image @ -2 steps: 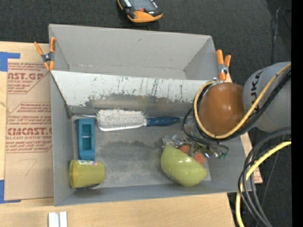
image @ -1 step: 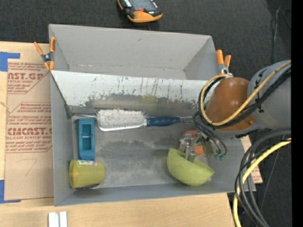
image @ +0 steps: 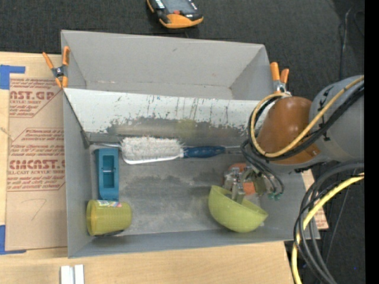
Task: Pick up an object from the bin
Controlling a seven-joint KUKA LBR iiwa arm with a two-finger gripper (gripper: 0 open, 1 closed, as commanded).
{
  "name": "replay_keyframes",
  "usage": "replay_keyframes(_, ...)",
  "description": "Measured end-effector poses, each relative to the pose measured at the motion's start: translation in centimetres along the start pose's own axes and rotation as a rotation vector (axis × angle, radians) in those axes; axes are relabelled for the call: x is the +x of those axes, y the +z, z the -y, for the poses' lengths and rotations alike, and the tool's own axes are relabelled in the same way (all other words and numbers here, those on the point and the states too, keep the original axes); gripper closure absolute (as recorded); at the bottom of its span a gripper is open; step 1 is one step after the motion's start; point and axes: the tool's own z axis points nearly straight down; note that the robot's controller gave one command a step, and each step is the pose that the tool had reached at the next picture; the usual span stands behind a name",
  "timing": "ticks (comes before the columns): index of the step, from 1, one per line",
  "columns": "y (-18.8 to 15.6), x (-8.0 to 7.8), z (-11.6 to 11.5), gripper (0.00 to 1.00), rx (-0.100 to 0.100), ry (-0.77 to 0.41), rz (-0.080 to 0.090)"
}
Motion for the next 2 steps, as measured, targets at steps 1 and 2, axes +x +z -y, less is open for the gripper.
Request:
replay_keyframes(1,-3.8,0.1,-0.1,1.00,-0.001,0.000,-0.003)
replay_keyframes(2,-6.7,0.0,-0.1,1.00,0.001,0.000,0.001)
